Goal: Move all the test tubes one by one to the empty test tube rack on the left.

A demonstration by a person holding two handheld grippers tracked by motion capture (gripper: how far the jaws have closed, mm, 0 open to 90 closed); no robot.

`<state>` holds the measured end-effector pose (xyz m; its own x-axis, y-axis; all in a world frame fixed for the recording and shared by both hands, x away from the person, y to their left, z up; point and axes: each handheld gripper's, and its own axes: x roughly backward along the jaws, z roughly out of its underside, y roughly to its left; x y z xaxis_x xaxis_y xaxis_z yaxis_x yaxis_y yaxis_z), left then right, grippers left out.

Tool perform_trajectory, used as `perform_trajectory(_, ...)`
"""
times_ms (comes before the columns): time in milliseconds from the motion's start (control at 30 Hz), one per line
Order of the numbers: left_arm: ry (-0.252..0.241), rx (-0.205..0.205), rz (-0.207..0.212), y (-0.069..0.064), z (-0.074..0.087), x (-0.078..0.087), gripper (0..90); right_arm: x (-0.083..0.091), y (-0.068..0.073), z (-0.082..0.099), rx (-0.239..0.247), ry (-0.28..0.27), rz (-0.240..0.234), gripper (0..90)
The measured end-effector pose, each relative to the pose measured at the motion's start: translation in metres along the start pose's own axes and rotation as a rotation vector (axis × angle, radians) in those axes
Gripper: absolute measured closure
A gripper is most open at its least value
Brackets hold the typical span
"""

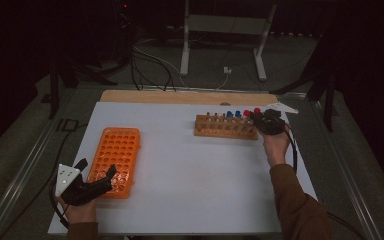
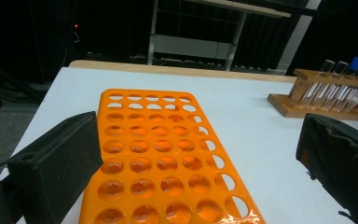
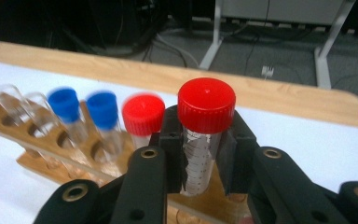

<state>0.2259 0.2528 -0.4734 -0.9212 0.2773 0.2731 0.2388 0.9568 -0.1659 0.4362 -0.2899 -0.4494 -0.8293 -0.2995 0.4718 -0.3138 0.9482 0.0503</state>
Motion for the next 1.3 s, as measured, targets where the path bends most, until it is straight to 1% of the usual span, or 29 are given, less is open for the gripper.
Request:
perform_trajectory(67,0.0,0.0,0.0,0.0,0.0,0.0,0.7,0.006,0.001,-0.005,0.0,-0.027,0.002,74.7)
perform_trajectory(233,0.001,0.0,-0.001,0.0,0.0,0.0,0.7,0.024,0.002,-0.016,0.016,-0.093,0.004,74.7)
perform_trajectory(300,0.0,0.0,-0.001,0.0,0.0,0.0,0.7,0.03,0.002,-0.02,0.022,-0.111,0.01,74.7)
perform_trajectory(333,0.0,0.0,-0.001,0.0,0.0,0.0,0.7,0.03,0.002,-0.02,0.022,-0.111,0.01,74.7)
perform_trajectory(367,-0.002,0.001,0.0,0.0,0.0,0.001,0.7,0.038,0.002,-0.024,0.025,-0.126,0.007,74.7)
perform_trajectory(400,-0.002,0.001,0.0,0.0,0.0,0.001,0.7,0.038,0.002,-0.024,0.025,-0.126,0.007,74.7)
perform_trajectory(433,-0.003,0.003,0.001,0.0,0.0,0.001,0.7,0.045,0.001,-0.025,0.024,-0.138,-0.003,74.7)
perform_trajectory(533,-0.005,0.004,0.002,0.0,0.0,0.001,0.7,0.054,0.003,-0.024,0.028,-0.147,-0.029,74.7)
perform_trajectory(567,-0.004,0.001,0.001,0.0,0.0,0.001,0.7,0.057,0.003,-0.024,0.033,-0.149,-0.034,74.7)
perform_trajectory(667,-0.002,-0.005,0.002,-0.001,0.001,0.001,0.7,0.063,0.003,-0.022,0.024,-0.148,-0.061,74.7)
perform_trajectory(733,0.005,-0.02,0.0,-0.003,0.001,0.001,0.7,0.068,0.004,-0.02,0.024,-0.142,-0.081,74.7)
perform_trajectory(800,0.007,-0.026,-0.003,-0.004,0.001,0.0,0.7,0.071,0.005,-0.018,0.032,-0.141,-0.095,74.6)
perform_trajectory(833,0.012,-0.037,-0.005,-0.005,0.001,0.0,0.7,0.072,0.006,-0.018,0.03,-0.142,-0.107,74.7)
perform_trajectory(967,0.018,-0.039,-0.005,-0.007,0.001,0.0,0.7,0.077,0.01,-0.015,0.039,-0.132,-0.138,74.6)
perform_trajectory(1033,0.031,-0.043,0.002,-0.008,0.0,-0.002,0.7,0.079,0.012,-0.013,0.038,-0.126,-0.158,74.6)
perform_trajectory(1100,0.029,-0.038,0.017,-0.009,-0.002,-0.002,0.7,0.081,0.015,-0.011,0.04,-0.12,-0.175,74.6)
perform_trajectory(1267,0.043,-0.084,0.049,-0.02,-0.012,-0.004,0.7,0.085,0.025,-0.008,0.033,-0.097,-0.228,74.6)
perform_trajectory(1300,0.043,-0.084,0.049,-0.02,-0.012,-0.004,0.7,0.085,0.028,-0.008,0.037,-0.092,-0.238,74.6)
